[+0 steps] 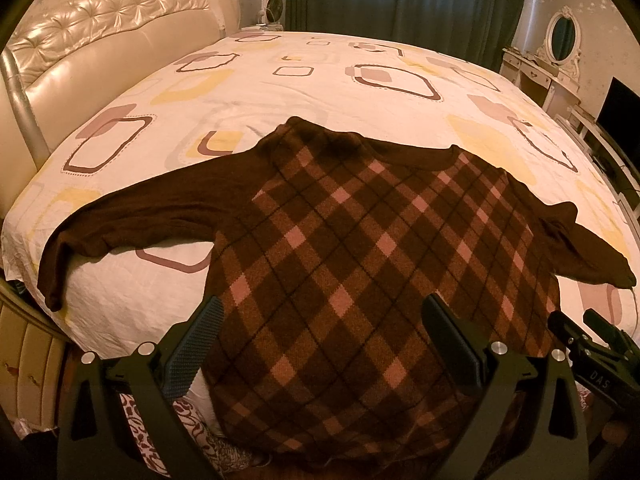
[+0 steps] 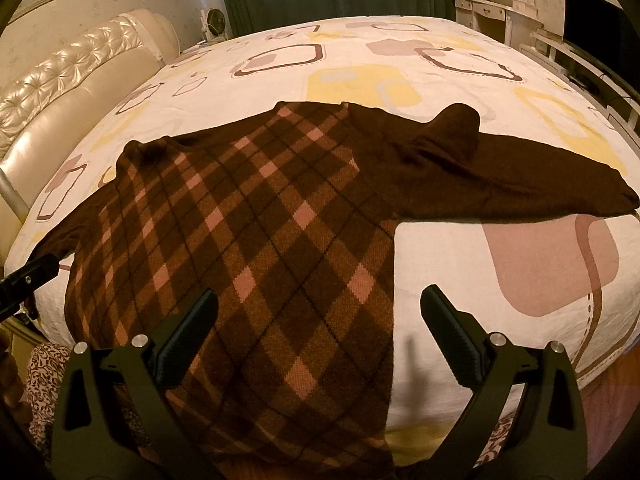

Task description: Fold small clothes

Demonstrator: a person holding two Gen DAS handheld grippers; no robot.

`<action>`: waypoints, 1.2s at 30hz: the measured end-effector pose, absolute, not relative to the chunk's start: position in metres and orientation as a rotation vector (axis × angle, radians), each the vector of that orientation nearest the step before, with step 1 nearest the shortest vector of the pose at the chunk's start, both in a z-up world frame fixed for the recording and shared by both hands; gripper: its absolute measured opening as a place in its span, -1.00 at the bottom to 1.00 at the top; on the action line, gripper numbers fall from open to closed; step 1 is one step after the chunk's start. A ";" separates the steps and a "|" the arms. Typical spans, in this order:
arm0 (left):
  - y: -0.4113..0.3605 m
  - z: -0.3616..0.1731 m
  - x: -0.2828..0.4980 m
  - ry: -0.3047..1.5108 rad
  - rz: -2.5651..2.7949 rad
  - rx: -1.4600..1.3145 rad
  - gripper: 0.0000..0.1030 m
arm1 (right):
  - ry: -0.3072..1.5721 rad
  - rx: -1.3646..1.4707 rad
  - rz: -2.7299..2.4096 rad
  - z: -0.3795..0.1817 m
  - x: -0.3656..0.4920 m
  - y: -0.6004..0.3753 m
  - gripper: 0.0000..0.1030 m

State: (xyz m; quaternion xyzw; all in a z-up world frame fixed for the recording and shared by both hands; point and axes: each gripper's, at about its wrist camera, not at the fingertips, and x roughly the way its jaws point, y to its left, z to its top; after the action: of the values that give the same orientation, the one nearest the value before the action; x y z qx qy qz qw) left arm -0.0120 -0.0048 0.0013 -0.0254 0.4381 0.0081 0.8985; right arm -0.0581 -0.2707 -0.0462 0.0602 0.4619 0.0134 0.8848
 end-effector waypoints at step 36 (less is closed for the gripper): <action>-0.007 -0.026 -0.006 0.955 -0.029 -0.065 0.93 | 0.875 0.489 -0.148 -0.016 -0.039 -0.423 0.96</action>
State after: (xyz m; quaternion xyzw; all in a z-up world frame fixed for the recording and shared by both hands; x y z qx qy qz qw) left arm -0.0060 -0.0071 -0.0258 -0.0312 0.4596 -0.0139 0.8875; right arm -0.0391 -0.4229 -0.0161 0.2342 0.4190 -0.0708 0.8744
